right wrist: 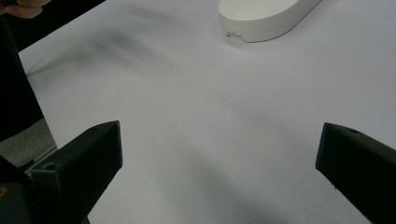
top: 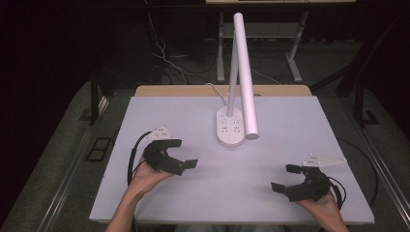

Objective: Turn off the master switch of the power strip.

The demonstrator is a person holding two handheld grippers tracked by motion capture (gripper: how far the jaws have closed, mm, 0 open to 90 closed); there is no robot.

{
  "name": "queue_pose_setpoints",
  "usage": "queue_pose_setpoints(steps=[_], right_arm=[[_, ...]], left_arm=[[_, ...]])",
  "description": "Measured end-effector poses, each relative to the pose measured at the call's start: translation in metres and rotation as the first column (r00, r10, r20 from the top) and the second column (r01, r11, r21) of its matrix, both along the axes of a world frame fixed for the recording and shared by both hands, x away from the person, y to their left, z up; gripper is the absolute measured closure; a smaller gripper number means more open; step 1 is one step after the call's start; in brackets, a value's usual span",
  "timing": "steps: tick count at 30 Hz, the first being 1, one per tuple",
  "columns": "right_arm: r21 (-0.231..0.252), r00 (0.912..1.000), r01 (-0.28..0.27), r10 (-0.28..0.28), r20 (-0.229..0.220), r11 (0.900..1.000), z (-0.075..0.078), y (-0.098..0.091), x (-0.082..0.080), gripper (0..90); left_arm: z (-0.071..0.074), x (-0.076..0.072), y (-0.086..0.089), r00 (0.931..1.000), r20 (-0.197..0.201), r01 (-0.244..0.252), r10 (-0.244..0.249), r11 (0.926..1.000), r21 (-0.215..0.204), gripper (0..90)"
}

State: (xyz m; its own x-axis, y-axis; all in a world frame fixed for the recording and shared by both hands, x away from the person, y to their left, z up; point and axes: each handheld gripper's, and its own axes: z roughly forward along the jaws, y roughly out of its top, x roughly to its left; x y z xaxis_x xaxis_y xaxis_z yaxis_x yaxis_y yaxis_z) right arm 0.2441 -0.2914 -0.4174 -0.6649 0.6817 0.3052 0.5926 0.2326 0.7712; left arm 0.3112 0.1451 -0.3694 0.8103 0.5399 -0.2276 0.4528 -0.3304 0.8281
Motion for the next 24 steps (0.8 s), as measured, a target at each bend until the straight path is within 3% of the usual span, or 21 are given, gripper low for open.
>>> queue_pose_setpoints(steps=[24], right_arm=[[-0.012, 1.0000, -0.005, 0.005, -0.001, 0.9999, -0.001, 0.001, -0.001, 0.0]], left_arm=[[0.011, 0.036, -0.011, 0.9997, -0.021, 0.013, -0.012, 0.9991, 0.041, 0.3]])
